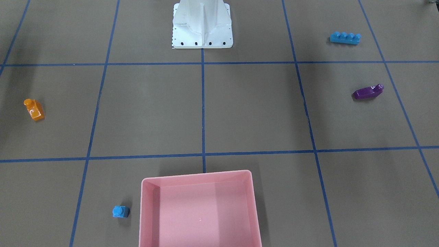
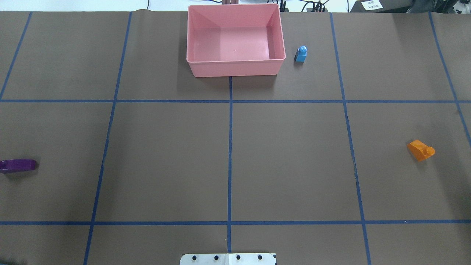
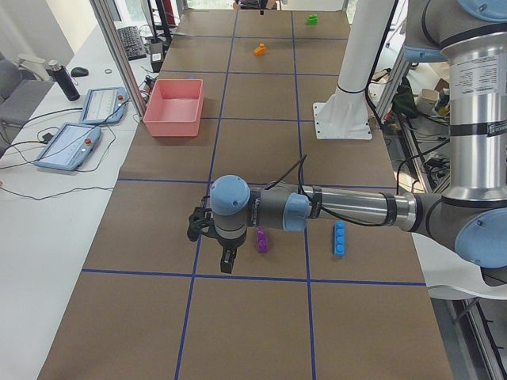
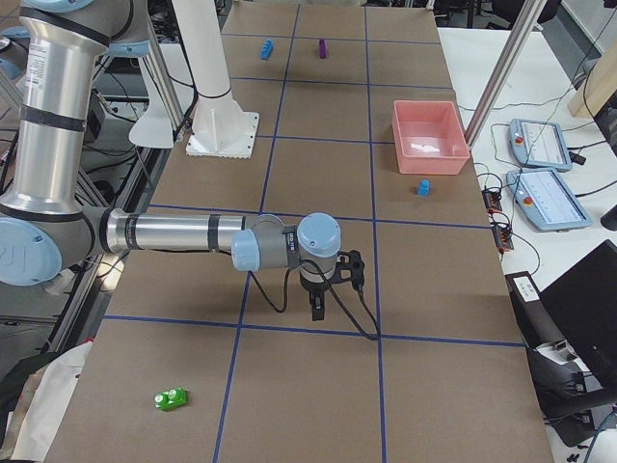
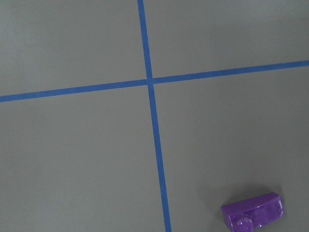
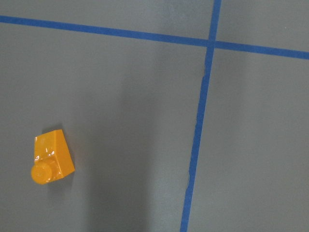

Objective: Put all blocks into box

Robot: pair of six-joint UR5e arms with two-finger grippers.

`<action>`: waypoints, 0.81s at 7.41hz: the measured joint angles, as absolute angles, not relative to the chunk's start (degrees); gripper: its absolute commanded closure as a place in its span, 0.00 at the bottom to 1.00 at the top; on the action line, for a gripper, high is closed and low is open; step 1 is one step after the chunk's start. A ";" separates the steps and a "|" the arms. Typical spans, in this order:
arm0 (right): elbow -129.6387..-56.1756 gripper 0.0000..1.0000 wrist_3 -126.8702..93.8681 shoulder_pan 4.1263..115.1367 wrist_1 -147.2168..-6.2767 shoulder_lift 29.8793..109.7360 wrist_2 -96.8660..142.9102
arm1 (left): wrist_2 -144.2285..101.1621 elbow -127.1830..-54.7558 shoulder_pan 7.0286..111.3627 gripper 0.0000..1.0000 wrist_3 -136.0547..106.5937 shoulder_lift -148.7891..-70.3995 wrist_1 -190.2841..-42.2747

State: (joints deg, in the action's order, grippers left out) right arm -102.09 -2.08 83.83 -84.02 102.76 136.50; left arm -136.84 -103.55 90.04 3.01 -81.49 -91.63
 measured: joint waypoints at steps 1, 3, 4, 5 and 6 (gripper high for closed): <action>-100.96 0.00 -2.15 83.84 -84.01 103.09 136.36 | -136.90 -104.44 90.02 0.00 3.03 -80.80 -91.72; -100.10 0.00 -1.93 83.86 -83.66 103.76 136.23 | -137.10 -105.17 89.95 0.00 3.11 -80.02 -91.91; -100.72 0.00 -1.73 83.90 -83.52 104.70 136.39 | -138.25 -105.42 89.94 0.00 3.20 -79.79 -92.06; -101.80 0.00 -1.58 83.96 -83.29 106.51 136.66 | -140.08 -105.69 89.95 0.00 3.36 -79.18 -92.54; -102.83 0.00 -1.25 83.99 -81.52 109.83 136.69 | -141.21 -105.84 89.94 0.00 3.33 -77.85 -93.99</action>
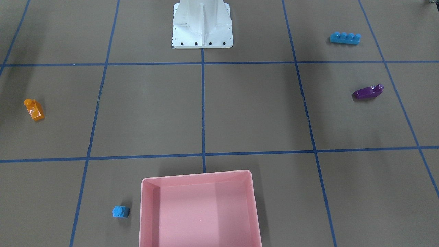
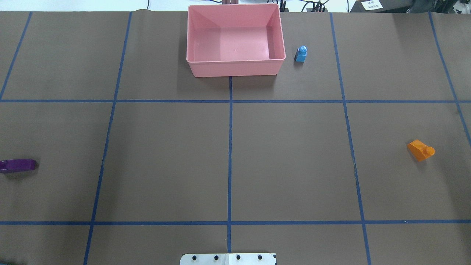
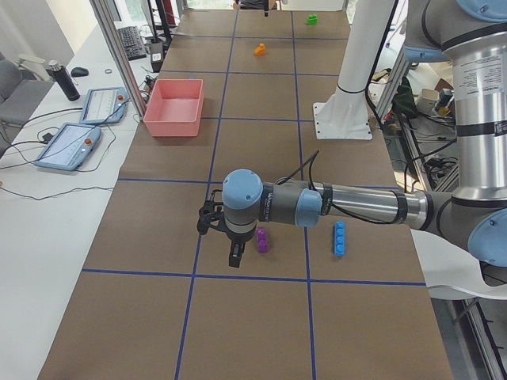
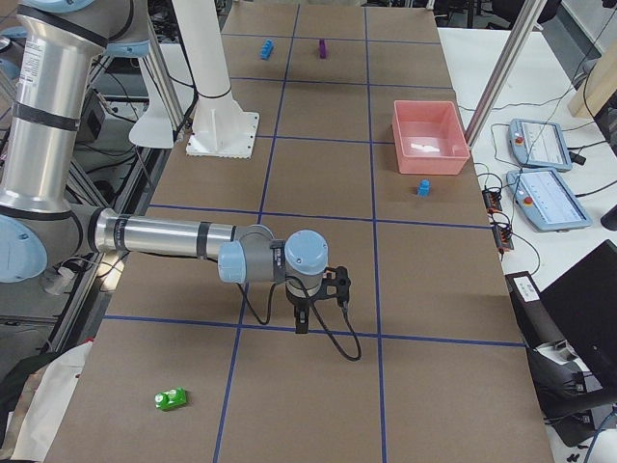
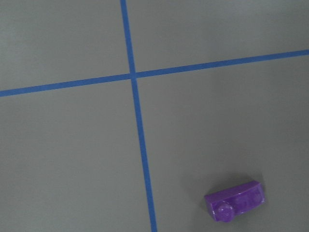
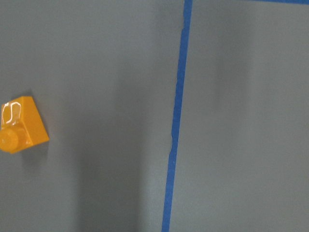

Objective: Put all blocks into box

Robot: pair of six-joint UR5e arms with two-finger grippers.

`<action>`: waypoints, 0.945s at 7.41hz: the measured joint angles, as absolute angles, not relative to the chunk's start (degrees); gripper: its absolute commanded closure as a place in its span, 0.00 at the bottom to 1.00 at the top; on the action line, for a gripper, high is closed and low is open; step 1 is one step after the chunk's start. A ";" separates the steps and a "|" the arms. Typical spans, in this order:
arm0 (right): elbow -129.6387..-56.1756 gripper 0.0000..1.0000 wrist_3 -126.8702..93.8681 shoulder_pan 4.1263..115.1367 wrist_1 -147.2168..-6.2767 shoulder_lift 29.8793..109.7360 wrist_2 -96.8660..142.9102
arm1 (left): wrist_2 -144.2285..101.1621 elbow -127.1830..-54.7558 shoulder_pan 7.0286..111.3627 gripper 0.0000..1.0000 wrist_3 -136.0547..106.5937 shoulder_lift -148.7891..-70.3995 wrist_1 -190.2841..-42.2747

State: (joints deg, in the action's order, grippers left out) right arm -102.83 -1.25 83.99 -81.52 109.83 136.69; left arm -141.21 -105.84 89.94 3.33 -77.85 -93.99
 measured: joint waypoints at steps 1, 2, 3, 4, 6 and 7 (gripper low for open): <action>-102.99 0.00 -0.85 84.01 -76.65 114.54 136.49 | -141.68 -105.43 89.93 0.00 3.09 -76.73 -95.86; -101.75 0.00 -0.63 84.02 -68.84 119.82 135.80 | -141.85 -104.88 89.86 0.00 3.11 -76.24 -96.91; -99.46 0.00 -0.56 84.02 -60.98 123.92 135.17 | -141.91 -104.62 89.80 0.00 3.18 -76.07 -97.80; -97.20 0.00 -0.66 84.12 -56.18 126.42 135.94 | -141.95 -104.51 89.77 0.00 3.09 -75.79 -99.05; -94.69 0.00 -0.91 84.67 -49.68 131.04 136.84 | -142.02 -104.50 89.71 0.00 2.91 -74.75 -101.86; -93.82 0.00 -0.93 85.24 -47.03 132.18 134.71 | -142.05 -104.50 89.68 0.00 2.90 -74.46 -102.52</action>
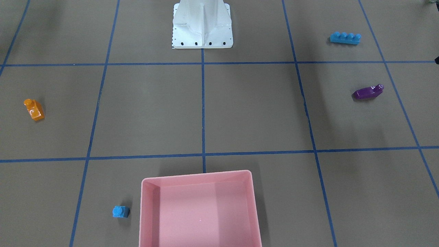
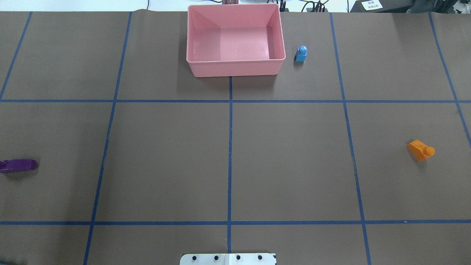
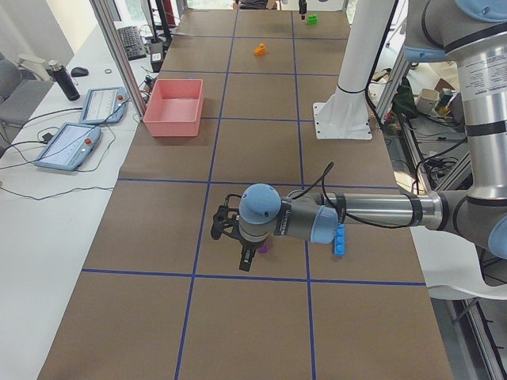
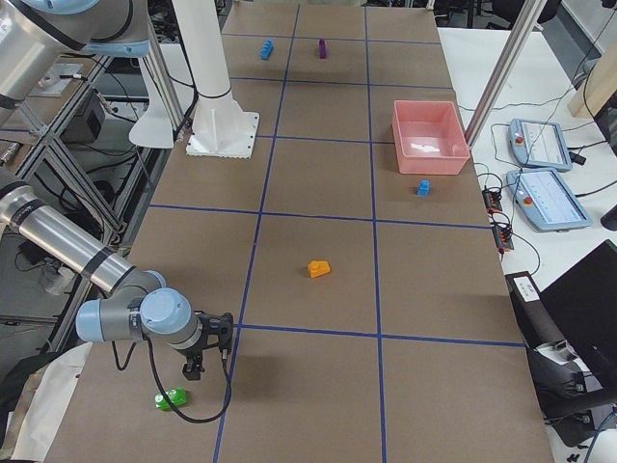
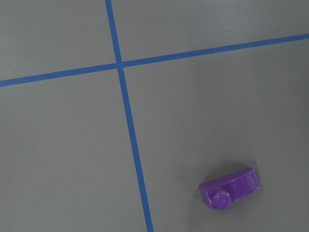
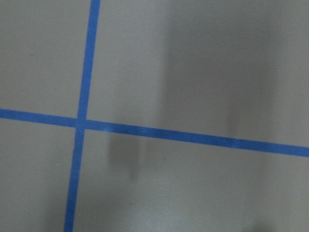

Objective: Put all blocks into box

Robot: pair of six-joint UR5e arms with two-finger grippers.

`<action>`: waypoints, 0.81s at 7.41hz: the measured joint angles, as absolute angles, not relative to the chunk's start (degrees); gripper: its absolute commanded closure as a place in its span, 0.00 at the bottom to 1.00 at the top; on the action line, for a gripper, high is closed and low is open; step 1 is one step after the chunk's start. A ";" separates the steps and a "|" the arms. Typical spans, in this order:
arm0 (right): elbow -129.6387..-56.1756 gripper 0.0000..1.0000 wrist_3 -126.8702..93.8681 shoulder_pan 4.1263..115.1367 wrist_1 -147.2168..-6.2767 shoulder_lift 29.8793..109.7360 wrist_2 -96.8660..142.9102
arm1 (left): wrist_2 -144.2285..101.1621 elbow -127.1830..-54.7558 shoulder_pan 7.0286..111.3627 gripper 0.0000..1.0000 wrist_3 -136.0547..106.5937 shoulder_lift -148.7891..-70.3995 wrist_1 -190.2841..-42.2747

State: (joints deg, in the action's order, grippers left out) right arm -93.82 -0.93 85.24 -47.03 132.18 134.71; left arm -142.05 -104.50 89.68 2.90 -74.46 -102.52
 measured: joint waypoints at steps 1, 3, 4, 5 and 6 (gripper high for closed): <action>-92.64 0.00 -1.14 85.95 -45.69 132.18 133.67 | -142.08 -104.50 89.67 0.00 2.90 -74.33 -102.79; -89.75 0.00 -0.92 86.42 -44.85 131.42 133.09 | -142.11 -104.50 89.65 0.00 2.90 -74.28 -102.91; -88.46 0.00 -0.56 86.45 -44.75 130.93 132.48 | -142.26 -104.50 89.65 0.00 2.90 -74.27 -102.91; -86.64 0.00 0.81 86.47 -44.82 129.62 131.14 | -142.74 -104.50 89.65 0.00 2.88 -74.27 -102.92; -84.17 0.03 3.78 86.48 -44.95 128.11 129.98 | -143.27 -104.50 89.65 0.00 2.84 -74.27 -102.92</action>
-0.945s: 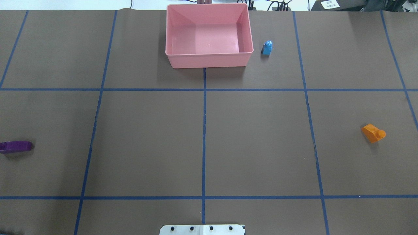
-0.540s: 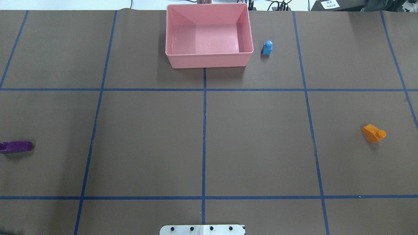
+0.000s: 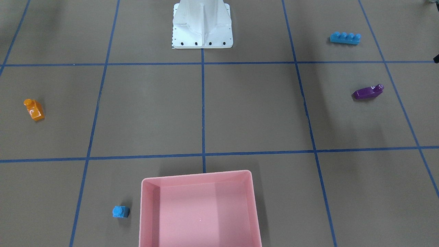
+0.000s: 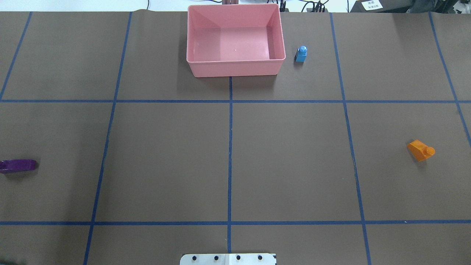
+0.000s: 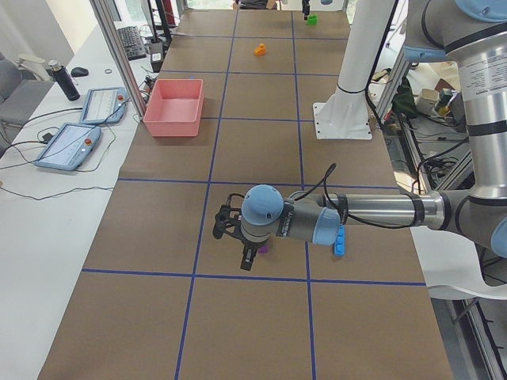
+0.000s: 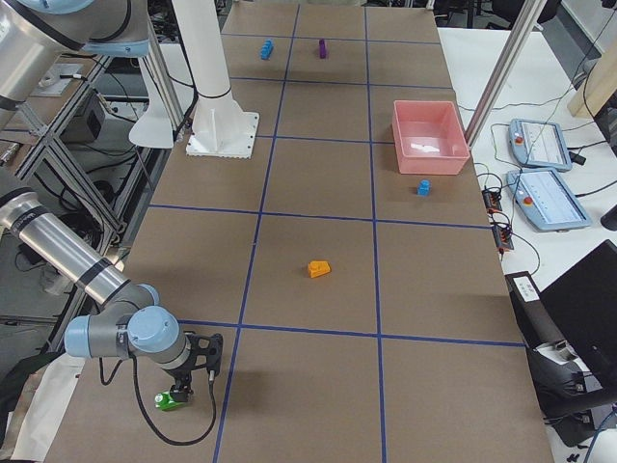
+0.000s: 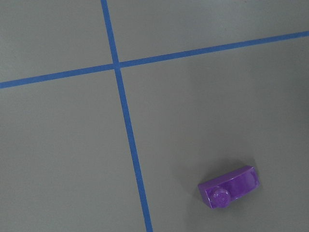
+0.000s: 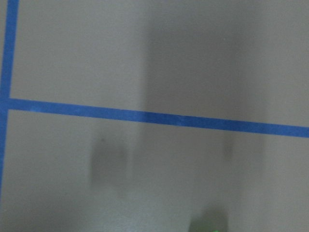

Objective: Put all blocks into box

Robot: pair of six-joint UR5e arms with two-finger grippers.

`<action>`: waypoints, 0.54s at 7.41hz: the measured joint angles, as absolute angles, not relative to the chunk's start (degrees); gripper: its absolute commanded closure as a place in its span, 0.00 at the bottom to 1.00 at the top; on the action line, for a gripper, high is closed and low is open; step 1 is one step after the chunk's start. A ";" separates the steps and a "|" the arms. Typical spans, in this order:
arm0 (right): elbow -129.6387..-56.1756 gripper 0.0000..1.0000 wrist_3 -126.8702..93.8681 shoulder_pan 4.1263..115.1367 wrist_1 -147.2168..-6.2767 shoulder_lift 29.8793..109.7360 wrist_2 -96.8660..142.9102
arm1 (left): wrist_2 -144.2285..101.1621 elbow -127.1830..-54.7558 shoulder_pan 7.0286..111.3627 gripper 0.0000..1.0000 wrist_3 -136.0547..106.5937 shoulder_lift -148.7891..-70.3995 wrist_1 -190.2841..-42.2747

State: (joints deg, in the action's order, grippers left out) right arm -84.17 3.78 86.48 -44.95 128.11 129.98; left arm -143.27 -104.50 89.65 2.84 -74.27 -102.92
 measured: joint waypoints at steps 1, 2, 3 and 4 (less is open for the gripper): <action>-82.16 0.05 6.82 86.48 -45.21 127.09 129.62 | -143.59 -104.50 89.65 0.00 2.82 -74.27 -102.92; -80.91 0.07 8.31 86.48 -45.49 126.66 129.87 | -143.72 -104.50 89.65 0.00 2.82 -74.27 -102.92; -79.85 0.13 9.09 86.47 -45.65 126.56 130.67 | -143.76 -104.52 89.65 0.00 2.81 -74.27 -102.94; -78.52 0.33 9.62 86.44 -45.62 126.56 131.61 | -143.78 -104.55 89.65 0.00 2.81 -74.27 -102.98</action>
State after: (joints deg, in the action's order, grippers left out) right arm -78.52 9.62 86.44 -45.62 126.56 131.61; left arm -143.78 -104.55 89.65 2.81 -74.27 -102.98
